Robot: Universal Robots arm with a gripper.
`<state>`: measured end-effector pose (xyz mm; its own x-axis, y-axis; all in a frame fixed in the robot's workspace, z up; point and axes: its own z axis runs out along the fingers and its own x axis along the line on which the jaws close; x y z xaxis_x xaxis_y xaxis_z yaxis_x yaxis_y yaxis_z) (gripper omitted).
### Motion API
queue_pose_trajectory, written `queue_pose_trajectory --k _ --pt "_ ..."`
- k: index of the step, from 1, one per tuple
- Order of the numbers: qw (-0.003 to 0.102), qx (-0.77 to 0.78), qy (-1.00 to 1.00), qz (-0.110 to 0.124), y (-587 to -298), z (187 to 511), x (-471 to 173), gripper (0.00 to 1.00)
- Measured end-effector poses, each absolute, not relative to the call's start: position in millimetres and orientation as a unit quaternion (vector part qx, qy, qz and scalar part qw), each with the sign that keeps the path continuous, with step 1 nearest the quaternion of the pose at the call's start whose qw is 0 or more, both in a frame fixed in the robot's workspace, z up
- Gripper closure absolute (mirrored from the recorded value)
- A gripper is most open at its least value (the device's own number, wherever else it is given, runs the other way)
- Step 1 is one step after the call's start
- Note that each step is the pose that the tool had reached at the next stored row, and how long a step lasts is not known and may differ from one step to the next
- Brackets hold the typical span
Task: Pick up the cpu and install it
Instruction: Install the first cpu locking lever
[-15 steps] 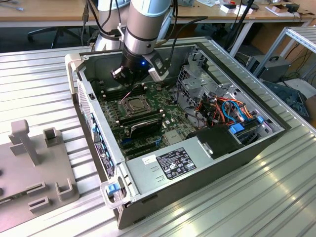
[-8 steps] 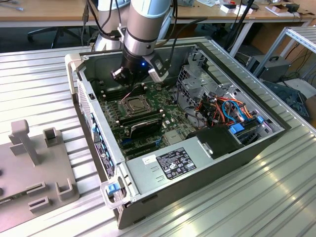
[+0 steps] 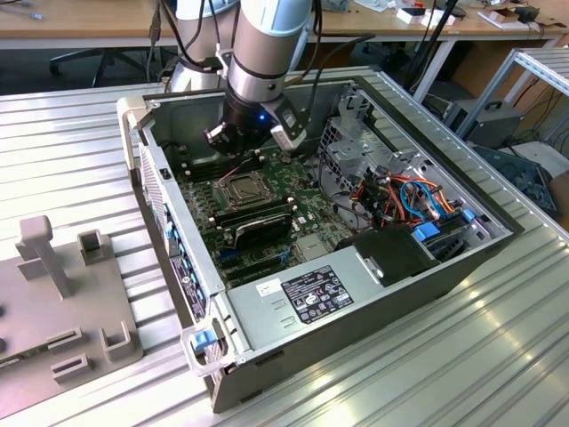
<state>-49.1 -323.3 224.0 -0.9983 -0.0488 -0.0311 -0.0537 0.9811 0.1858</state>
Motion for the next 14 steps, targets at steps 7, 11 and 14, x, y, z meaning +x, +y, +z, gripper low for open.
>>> queue_pose_trajectory --k 7,11,14 --pt "0.013 -0.026 0.995 0.094 -323.2 220.7 -47.6 0.89" --pt "0.013 -0.026 0.995 0.094 -323.2 217.5 -45.4 0.89" --pt "0.013 -0.026 0.995 0.094 -323.2 215.4 -43.7 0.89"
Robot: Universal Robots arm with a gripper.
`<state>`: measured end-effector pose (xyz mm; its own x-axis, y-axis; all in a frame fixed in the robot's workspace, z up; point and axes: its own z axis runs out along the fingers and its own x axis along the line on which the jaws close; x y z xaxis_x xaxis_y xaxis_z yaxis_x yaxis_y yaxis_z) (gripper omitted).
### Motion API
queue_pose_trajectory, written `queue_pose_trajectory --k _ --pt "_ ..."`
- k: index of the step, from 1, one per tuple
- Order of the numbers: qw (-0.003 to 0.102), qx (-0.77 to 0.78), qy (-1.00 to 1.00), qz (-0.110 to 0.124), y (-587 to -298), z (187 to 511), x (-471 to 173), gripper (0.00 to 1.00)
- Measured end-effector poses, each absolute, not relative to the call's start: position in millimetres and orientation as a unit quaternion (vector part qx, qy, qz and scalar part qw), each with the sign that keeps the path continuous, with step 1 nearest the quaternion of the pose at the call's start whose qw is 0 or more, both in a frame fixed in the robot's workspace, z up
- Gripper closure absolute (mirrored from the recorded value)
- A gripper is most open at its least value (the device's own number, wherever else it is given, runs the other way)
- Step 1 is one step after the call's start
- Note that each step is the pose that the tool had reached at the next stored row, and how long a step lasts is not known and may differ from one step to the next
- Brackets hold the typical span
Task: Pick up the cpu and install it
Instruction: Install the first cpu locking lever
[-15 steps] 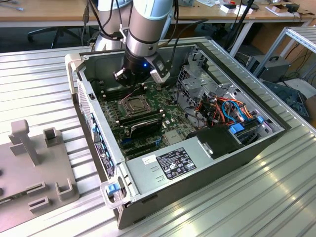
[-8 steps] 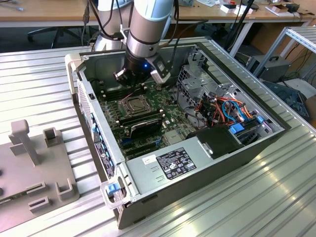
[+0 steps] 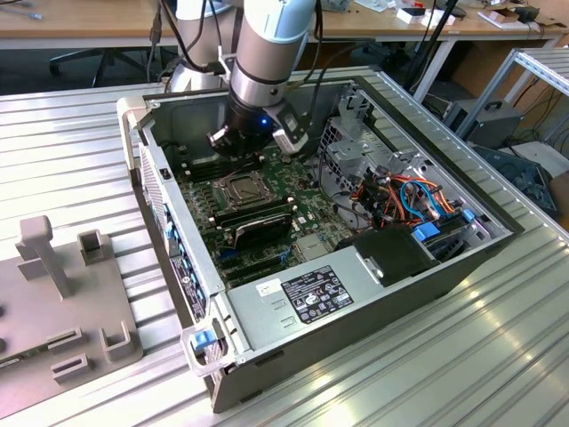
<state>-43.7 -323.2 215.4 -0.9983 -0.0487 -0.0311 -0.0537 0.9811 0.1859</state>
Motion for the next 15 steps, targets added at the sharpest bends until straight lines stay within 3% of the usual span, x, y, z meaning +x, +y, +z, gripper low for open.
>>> queue_pose_trajectory --k 15 --pt "0.013 -0.022 0.995 0.092 -323.2 206.0 -43.0 0.89"
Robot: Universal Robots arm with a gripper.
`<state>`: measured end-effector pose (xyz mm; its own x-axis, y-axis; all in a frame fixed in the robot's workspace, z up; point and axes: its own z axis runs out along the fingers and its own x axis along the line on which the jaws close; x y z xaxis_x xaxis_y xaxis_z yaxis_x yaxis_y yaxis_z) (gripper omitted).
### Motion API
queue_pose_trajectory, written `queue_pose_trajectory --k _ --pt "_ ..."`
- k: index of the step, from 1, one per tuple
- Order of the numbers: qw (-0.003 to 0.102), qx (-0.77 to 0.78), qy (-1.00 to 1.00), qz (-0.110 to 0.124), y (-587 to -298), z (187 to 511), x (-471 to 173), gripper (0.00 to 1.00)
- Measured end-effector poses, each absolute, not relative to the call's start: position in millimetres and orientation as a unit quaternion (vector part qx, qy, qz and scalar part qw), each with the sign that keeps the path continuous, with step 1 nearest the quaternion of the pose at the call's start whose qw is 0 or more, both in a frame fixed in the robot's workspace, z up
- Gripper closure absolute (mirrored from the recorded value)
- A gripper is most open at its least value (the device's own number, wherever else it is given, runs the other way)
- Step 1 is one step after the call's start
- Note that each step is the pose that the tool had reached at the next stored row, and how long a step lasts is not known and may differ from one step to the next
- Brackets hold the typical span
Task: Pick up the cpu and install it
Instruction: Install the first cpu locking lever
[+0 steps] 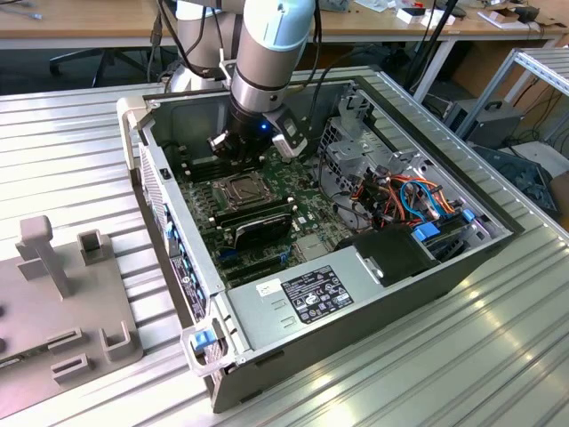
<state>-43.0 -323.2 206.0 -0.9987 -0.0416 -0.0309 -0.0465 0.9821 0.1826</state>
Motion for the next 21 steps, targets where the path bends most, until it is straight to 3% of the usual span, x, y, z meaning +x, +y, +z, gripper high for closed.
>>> queue_pose_trajectory --k 21 --pt "0.014 -0.021 0.996 0.09 -323.5 200.6 -43.0 0.89"
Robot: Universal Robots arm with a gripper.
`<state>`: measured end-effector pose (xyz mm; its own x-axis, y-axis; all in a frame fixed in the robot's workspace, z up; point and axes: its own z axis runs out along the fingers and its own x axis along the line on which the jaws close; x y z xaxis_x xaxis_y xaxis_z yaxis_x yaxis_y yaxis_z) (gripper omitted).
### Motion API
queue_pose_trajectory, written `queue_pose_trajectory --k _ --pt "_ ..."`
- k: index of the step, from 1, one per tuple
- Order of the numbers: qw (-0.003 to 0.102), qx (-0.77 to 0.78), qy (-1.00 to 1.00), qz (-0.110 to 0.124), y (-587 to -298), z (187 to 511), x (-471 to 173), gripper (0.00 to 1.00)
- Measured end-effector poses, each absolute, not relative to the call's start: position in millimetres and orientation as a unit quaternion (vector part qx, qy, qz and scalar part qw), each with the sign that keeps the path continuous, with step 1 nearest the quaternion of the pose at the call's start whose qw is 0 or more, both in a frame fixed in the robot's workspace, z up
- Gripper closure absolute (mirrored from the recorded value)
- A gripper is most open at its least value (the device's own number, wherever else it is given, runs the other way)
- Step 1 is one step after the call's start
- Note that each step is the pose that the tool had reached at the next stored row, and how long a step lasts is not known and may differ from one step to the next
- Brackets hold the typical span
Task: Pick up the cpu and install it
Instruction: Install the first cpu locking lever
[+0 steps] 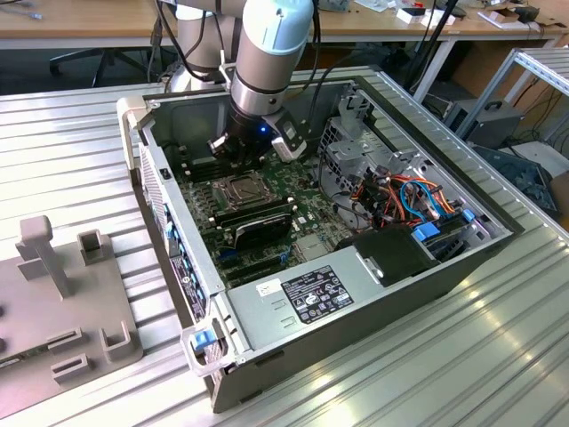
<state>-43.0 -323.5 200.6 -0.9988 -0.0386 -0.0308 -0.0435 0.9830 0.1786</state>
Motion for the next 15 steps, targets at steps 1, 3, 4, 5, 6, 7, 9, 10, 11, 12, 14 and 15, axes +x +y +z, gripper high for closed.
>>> queue_pose_trajectory --k 1,3,4,5,6,7,9,10,11,12,14,15 --pt "0.014 -0.021 0.996 0.09 -323.5 200.6 -43.0 0.89" --pt "0.014 -0.021 0.996 0.09 -323.5 200.6 -43.0 0.89" --pt "0.014 -0.021 0.996 0.09 -323.5 200.6 -43.0 0.89" --pt "0.014 -0.021 0.996 0.09 -323.5 200.7 -42.9 0.89" --pt "0.014 -0.021 0.996 0.09 -323.5 201.0 -42.9 0.89" --pt "0.014 -0.021 0.996 0.09 -323.6 201.7 -43.0 0.89" --pt "0.014 -0.021 0.996 0.09 -323.5 202.8 -43.0 0.89" --pt "0.014 -0.021 0.996 0.09 -323.5 204.0 -43.0 0.89" --pt "0.014 -0.021 0.996 0.09 -323.5 204.8 -43.0 0.89" --pt "0.014 -0.021 0.996 0.09 -323.5 205.7 -43.0 0.89" --pt "0.014 -0.021 0.996 0.09 -323.5 207.4 -43.0 0.89" --pt "0.014 -0.021 0.996 0.09 -323.5 208.1 -42.9 0.89"
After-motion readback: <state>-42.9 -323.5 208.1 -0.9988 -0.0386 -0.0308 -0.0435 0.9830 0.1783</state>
